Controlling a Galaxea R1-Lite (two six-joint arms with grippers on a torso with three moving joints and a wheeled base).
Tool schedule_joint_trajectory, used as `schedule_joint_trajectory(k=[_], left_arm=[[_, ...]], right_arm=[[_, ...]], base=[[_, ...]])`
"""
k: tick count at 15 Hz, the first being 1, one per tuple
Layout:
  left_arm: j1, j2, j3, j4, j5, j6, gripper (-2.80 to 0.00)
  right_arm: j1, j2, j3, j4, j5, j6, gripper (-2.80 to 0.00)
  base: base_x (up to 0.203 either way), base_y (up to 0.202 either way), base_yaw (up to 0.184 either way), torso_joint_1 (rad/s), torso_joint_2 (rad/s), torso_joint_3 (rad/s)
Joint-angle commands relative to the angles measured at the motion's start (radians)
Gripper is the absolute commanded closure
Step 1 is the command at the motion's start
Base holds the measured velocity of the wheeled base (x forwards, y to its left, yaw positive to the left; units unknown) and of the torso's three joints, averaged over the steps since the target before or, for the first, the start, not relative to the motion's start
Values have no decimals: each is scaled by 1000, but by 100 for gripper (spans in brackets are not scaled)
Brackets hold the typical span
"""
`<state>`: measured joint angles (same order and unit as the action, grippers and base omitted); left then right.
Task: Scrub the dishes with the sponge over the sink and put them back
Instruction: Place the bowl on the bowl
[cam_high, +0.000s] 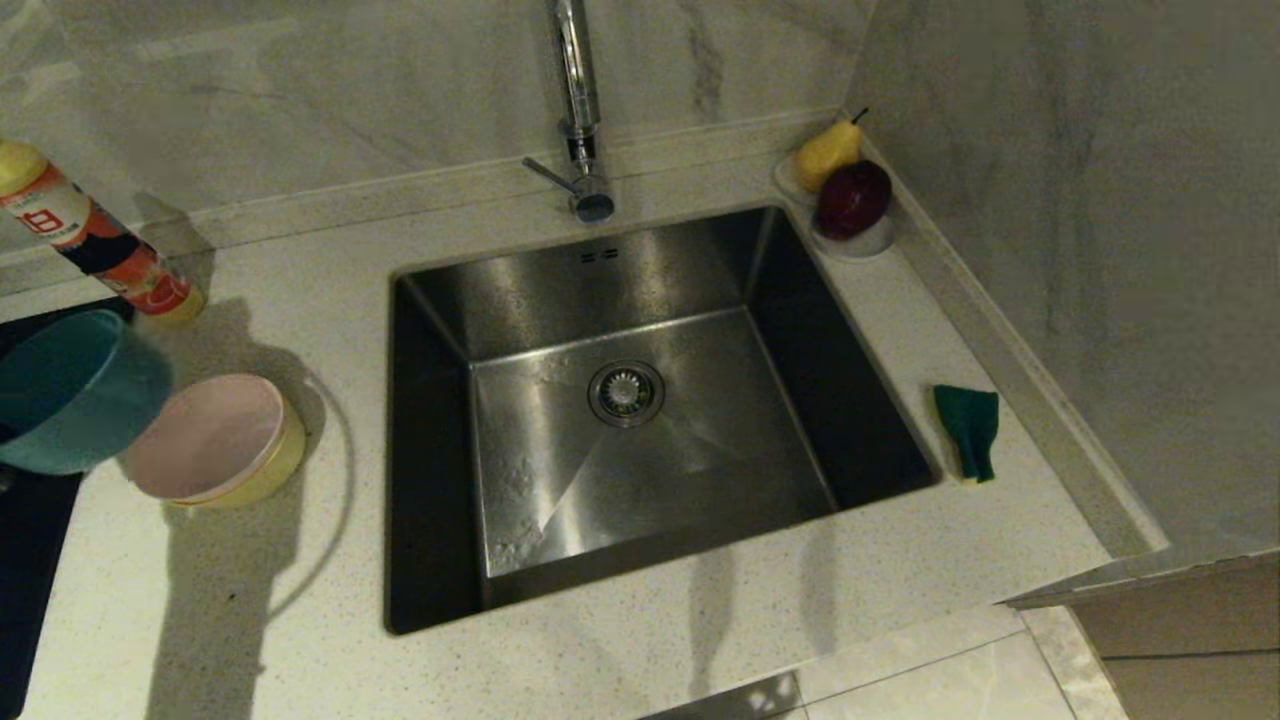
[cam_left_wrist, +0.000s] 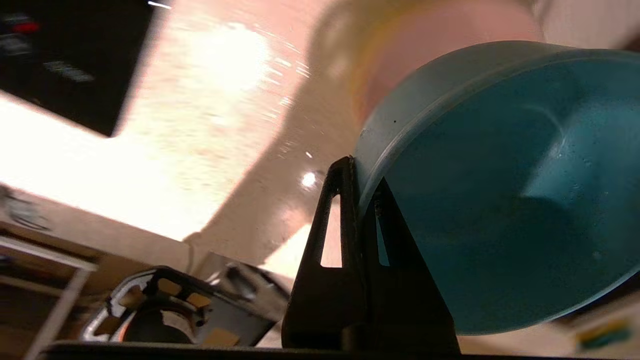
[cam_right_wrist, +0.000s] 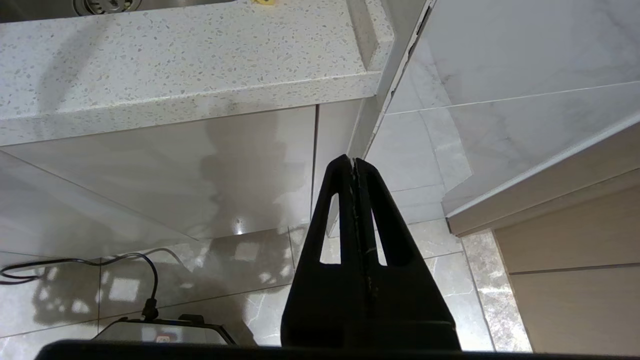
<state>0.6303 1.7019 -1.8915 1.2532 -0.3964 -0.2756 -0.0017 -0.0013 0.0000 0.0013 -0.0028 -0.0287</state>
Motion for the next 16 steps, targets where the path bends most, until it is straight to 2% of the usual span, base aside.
schedule_joint_trajectory(k=[1, 4, 8, 13, 16], left_arm=[[-83, 14, 6, 6, 1, 1, 0], [-119, 50, 8, 1, 31, 1, 0], [-119, 86, 25, -63, 82, 1, 0], [-139, 90, 69, -129, 88, 3, 0], [-151, 88, 87, -173, 114, 1, 0]], right_arm=[[0, 1, 0, 0, 0, 0, 0], [0, 1, 0, 0, 0, 0, 0], [0, 1, 0, 0, 0, 0, 0], [0, 1, 0, 0, 0, 0, 0], [0, 1, 0, 0, 0, 0, 0]], base=[[0, 0, 0, 0, 0, 0], [0, 0, 0, 0, 0, 0], [0, 0, 0, 0, 0, 0], [0, 0, 0, 0, 0, 0], [0, 0, 0, 0, 0, 0]])
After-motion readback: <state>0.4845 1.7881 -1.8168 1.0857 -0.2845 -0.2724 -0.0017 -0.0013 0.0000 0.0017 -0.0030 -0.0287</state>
